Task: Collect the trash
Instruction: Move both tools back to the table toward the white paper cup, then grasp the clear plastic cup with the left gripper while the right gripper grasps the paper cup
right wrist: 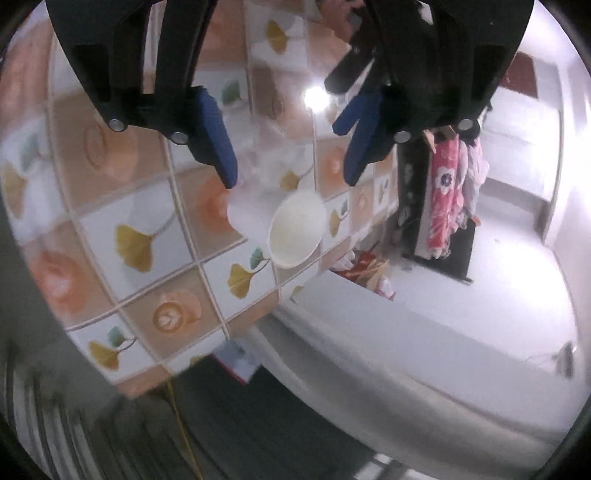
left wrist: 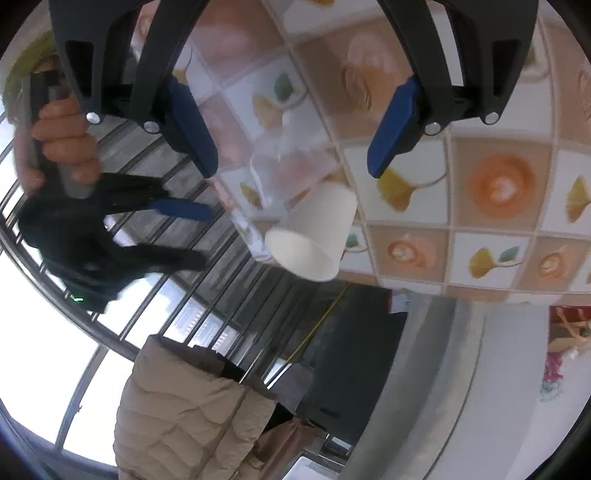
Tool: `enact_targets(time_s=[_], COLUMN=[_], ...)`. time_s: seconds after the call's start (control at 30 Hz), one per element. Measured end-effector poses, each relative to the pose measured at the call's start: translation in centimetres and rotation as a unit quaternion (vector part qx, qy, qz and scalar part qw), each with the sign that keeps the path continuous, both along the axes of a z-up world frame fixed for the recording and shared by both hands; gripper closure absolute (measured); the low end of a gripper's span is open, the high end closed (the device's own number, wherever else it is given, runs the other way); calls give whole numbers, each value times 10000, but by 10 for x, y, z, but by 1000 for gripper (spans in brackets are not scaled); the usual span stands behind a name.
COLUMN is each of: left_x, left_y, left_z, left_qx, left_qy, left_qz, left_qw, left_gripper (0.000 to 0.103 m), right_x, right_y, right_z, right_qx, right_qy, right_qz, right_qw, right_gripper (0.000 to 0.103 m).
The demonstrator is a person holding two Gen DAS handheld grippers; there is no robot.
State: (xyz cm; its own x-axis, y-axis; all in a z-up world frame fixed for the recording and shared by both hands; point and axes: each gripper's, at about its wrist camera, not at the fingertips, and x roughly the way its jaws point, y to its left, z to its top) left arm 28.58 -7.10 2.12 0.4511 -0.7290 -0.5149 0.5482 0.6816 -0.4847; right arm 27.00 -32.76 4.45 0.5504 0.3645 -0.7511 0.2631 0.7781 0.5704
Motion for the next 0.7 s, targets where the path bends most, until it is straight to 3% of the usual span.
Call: enact_targets(time_s=[0.17,0.27,0.4,0.47,0.53,0.7], left_x=[30,30,18,12,8,0], left_y=[-18,-30,-41,-44,-43,-38], left_z=[-5,-8,-9,-10,-11,-13], left_qx=[-140,-1,256,361,406,331], left_qy=[224,279,182,151,169,347], left_qz=[-472,-788,-1058,-1109,-1126,-1199], left_qw=[9985,9965,9939,9931,9927,9916], left_gripper=[25,38,56,64,75,92], right_x=[44,55,57,56,57,50], right_y=[-1,3,6,6,5,1], right_z=[-13,-17,-25,-27,-29,-31], right_qx=[-40,-274,-411,-454,-502,-487], right_qy=[371,530,715,753,748,683], right_qz=[15,128,192,240,246,219], right_qw=[9993,9981,9964,9958,9956,9962], right_gripper=[55,63,87,94,98,101])
